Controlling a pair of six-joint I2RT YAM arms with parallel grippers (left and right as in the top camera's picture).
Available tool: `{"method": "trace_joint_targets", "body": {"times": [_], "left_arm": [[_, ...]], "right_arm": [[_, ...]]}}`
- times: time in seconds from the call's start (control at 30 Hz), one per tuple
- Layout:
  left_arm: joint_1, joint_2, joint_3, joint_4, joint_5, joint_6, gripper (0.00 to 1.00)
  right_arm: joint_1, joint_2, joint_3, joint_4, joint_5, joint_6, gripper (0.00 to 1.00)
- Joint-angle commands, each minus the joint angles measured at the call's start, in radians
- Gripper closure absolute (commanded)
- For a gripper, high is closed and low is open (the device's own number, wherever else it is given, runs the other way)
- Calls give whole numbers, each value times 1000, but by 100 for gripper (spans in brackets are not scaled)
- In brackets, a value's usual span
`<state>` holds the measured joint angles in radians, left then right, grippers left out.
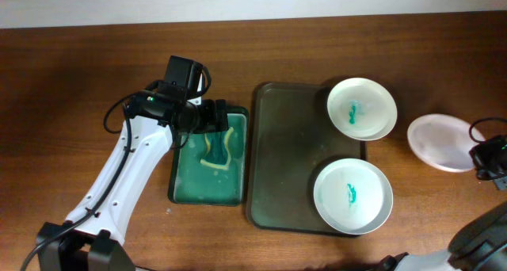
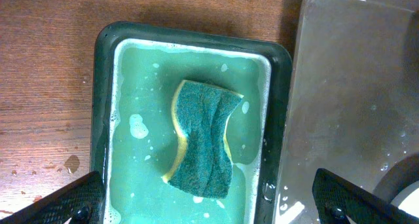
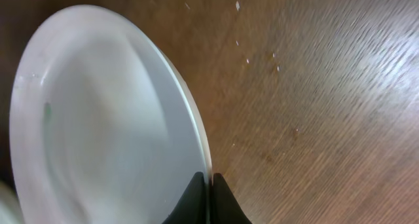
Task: Clean dirty plates on tray and stack at the side
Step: 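Carry bowl right and set it on table beside tray, then move right gripper back to grip rim of top plate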
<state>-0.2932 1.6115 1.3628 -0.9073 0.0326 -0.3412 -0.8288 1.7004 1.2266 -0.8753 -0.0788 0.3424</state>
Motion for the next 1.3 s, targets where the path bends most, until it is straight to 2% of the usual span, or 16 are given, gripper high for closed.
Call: {"method": "trace_joint_targets", "body": {"times": [0.0, 0.03, 0.07, 0.1, 0.13, 0.2, 0.33, 0.43, 0.5, 0.53, 0.73, 0.9, 1.0, 1.1, 1.13, 1.27], "left_arm": [[2, -3, -3, 2, -6, 0, 1], [2, -3, -3, 2, -6, 0, 1], [2, -3, -3, 2, -6, 0, 1], [2, -3, -3, 2, -6, 0, 1], [2, -3, -3, 2, -6, 0, 1], [2, -3, -3, 2, -6, 0, 1], [1, -3, -3, 1, -6, 1, 1], [0, -3, -3, 2, -6, 0, 1], [0, -3, -3, 2, -6, 0, 1], [0, -3, -3, 1, -6, 0, 1], [1, -3, -3, 2, -6, 0, 1], [1, -3, -3, 1, -6, 0, 1], [1, -3, -3, 2, -6, 1, 1], [1, -3, -3, 1, -6, 1, 1], [1, -3, -3, 2, -6, 0, 1], [1, -3, -3, 1, -6, 1, 1]], "right_arm": [[-2, 42, 11, -32, 13, 14, 96], [-2, 43, 11, -51, 19, 14, 96], [-2, 42, 11, -65, 21, 14, 85], [-2, 42, 11, -84, 19, 15, 62], [-2, 33, 12, -95, 2, 14, 52], [2, 0, 12, -99, -79, 10, 47], [148, -137, 14, -56, -380, -200, 45], [358, -145, 13, 16, -329, -332, 45], [449, -104, 13, 118, -180, -340, 30], [471, -77, 13, 162, -134, -339, 30], [488, 140, 14, 376, -168, -431, 44], [488, 239, 14, 430, -183, -443, 47], [488, 258, 13, 423, -202, -440, 62], [488, 257, 14, 390, -202, -439, 91], [488, 253, 14, 361, -221, -439, 96], [496, 190, 14, 285, -393, -414, 96]]}}
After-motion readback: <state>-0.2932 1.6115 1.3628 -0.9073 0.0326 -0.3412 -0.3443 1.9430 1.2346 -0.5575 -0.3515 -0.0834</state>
